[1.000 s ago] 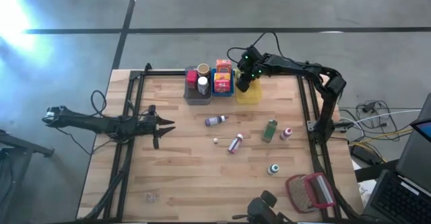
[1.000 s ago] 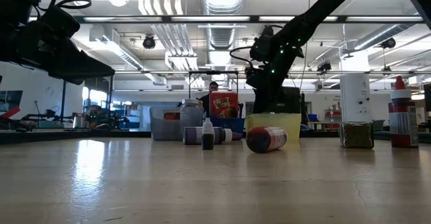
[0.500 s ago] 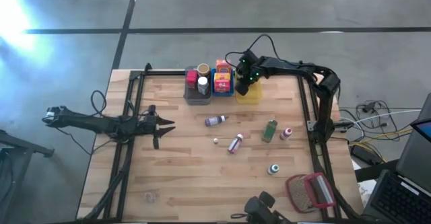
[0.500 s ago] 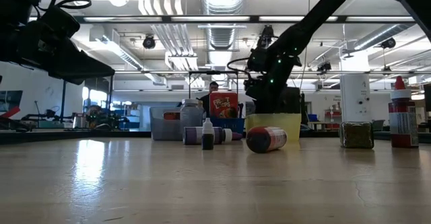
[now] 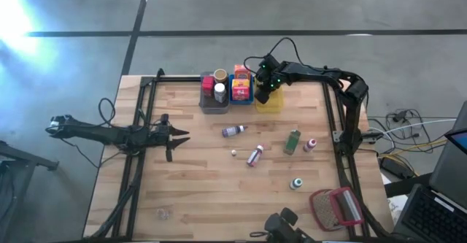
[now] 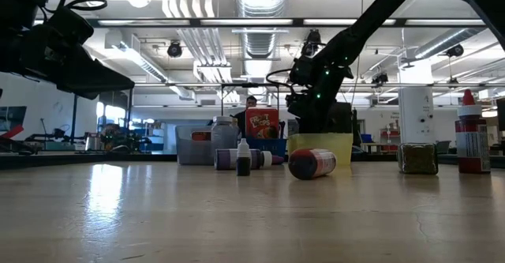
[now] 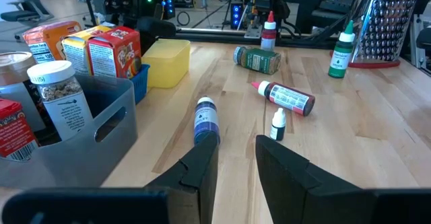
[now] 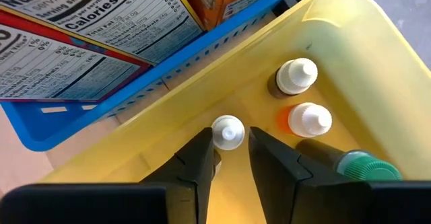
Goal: Pick & Place Kitchen Items
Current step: Put the small pink food coloring bottle into the yellow bin, then put the black food coloring bottle into the yellow bin
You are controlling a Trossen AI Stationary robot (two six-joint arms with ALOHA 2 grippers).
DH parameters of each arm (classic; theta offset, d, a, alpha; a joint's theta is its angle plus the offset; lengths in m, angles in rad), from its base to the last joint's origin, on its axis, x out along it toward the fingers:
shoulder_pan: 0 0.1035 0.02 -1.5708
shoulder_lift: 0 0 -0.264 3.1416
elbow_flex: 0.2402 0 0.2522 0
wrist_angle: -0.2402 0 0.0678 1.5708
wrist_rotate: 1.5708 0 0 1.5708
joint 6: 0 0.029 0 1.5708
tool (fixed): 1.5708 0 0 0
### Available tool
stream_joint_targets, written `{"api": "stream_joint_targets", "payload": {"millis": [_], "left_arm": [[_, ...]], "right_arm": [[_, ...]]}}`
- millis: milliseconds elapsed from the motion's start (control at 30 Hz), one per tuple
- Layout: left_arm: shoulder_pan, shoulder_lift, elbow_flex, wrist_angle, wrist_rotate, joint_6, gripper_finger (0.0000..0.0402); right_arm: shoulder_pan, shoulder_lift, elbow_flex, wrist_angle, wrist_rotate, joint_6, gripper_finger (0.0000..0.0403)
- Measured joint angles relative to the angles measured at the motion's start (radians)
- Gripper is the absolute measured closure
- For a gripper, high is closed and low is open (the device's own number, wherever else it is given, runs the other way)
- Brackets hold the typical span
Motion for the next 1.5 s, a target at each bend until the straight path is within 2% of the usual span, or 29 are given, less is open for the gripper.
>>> {"api": "stream_joint_targets", "payload": {"millis": [467, 867, 1233, 1500], "left_arm": [[0.0, 0.0, 0.0, 0.0, 0.0, 0.0, 0.0293], [0.0, 0.0, 0.0, 0.0, 0.0, 0.0, 0.0293], [0.0, 0.0, 0.0, 0.0, 0.0, 0.0, 0.0293], [0.0, 0.0, 0.0, 0.0, 0.0, 0.0, 0.0293]], "right_arm": [[0.0, -0.027, 0.0, -0.002, -0.001, 0.0, 0.0337], [0.002, -0.081, -0.003, -0.028, -0.007, 0.012, 0.0308], [0.005, -0.087, -0.006, -0.025, -0.007, 0.002, 0.0339], [0.05, -0.131, -0.004, -0.064, -0.006, -0.042, 0.0336]]}}
